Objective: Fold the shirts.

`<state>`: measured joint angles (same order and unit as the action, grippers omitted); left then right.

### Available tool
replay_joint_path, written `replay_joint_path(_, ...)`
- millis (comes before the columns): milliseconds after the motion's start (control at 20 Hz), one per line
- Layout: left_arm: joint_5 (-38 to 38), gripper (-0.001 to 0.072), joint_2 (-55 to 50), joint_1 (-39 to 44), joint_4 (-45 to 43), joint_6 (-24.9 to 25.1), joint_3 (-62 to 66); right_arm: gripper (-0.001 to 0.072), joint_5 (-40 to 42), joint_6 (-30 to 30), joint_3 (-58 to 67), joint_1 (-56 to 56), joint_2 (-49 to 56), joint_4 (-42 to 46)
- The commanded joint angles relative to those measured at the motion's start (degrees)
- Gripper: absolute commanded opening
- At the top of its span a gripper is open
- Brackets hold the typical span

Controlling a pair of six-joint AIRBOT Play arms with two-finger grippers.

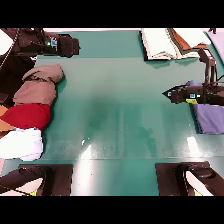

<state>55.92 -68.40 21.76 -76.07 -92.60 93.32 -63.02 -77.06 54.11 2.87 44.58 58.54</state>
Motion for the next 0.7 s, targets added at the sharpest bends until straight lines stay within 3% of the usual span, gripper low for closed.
replay_joint_path(0,0.0,0.0031,0.0,0.0,0.0,0.0,0.0,0.0018,0.1,0.0,0.0,0.1,0.0,0.0)
replay_joint_path(500,0.0,0.0031,0.0,0.0,0.0,0.0,0.0,0.0018,0.1,0.0,0.0,0.1,0.0,0.0)
replay_joint_path(650,-4.6,0.0032,-0.1,0.0,-0.3,0.3,0.0,0.0018,0.5,0.0,0.0,0.1,0.0,0.0)
